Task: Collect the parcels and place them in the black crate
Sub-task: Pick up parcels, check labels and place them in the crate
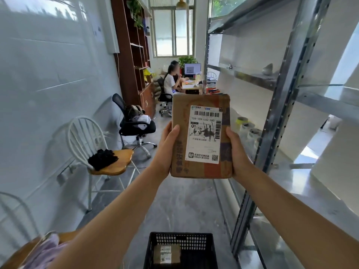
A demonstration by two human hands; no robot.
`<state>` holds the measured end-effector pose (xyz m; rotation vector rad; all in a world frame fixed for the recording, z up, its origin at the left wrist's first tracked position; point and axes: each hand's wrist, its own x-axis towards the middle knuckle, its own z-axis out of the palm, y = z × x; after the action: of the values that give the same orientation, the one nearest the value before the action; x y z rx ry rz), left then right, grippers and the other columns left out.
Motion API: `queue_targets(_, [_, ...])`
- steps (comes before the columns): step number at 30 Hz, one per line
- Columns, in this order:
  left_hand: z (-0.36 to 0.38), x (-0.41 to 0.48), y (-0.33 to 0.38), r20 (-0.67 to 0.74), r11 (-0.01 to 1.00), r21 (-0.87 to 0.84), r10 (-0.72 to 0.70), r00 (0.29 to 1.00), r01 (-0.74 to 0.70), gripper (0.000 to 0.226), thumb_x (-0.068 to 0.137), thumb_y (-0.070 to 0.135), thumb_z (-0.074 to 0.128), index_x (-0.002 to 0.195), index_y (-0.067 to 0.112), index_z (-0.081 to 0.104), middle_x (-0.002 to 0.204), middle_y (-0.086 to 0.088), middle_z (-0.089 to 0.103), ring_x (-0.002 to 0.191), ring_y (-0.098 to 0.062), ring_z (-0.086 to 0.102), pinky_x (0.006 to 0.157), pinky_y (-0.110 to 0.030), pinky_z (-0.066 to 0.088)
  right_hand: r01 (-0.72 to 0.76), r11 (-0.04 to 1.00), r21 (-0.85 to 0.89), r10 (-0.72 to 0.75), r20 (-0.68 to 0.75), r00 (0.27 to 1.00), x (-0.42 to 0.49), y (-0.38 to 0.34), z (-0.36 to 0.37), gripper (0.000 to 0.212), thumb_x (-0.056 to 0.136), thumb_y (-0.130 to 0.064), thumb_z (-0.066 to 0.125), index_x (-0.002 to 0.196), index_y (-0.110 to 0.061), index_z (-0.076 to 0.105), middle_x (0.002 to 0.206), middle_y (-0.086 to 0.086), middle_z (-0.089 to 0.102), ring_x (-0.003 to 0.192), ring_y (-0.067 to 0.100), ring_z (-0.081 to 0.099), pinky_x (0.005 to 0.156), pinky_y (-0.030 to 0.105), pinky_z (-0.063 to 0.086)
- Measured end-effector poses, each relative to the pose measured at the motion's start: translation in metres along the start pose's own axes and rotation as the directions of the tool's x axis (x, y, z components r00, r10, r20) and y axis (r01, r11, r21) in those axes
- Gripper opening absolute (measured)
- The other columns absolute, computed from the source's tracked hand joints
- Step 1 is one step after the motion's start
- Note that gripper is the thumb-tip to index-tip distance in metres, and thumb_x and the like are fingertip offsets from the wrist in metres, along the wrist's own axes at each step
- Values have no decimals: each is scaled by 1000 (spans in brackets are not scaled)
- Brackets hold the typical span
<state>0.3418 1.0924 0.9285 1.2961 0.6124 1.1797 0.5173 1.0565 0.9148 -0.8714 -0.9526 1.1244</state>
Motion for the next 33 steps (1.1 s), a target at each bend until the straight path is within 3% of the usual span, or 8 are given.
queue_targets(6, [-17,35,-16,-8,999,38,-31,999,31,53,94,41,46,137,12,40,126,-19,61,112,-38,61,95,-56,48,-8,1000,-3,8,3,1000,40,20,-5,51,83,-50,48,123,-19,56,110,5,71,99,24,68,72,34,57])
queue_targets(11, [-35,69,-29,5,991,116,-65,998,64,42,98,38,42,132,14,48,120,-13,66,108,-33,65,92,-48,53,-37,999,-5,37,-17,999,69,37,-7,47,92,-46,42,130,-19,51,116,7,68,105,26,66,82,40,55])
queue_targets(16, [-62,110,-42,15,988,122,-100,995,97,41,98,40,43,131,17,49,117,-7,68,106,-26,66,95,-47,52,-43,999,-4,43,-60,997,113,56,-2,33,95,-40,42,113,-20,60,98,3,74,88,19,71,61,27,56])
queue_targets(22, [-95,156,-73,86,983,110,-156,984,146,41,100,39,36,134,18,44,126,-8,64,112,-24,64,98,-45,50,-81,995,-53,72,-154,985,159,94,-1,42,87,-47,45,116,-21,61,103,2,74,94,20,70,68,29,56])
queue_targets(26, [-113,176,-122,123,971,135,-213,969,196,51,99,41,39,143,17,32,135,-10,56,118,-25,59,100,-44,48,-173,984,-42,159,-230,960,178,139,-15,39,95,-47,36,116,-28,62,110,-1,71,102,18,67,79,33,55])
queue_targets(29, [-123,179,-172,86,938,153,-327,941,312,71,87,51,49,148,27,22,139,-5,53,120,-22,58,103,-47,45,-272,962,-33,253,-271,929,179,183,-35,41,96,-48,33,111,-28,66,108,-1,72,100,18,68,82,34,53])
queue_targets(33, [-145,167,-268,40,873,157,-473,880,462,80,81,57,55,148,41,15,136,1,56,116,-21,61,101,-48,46,-398,916,-38,370,-297,880,174,267,-73,38,97,-45,32,108,-31,66,108,-2,72,102,18,67,86,35,54])
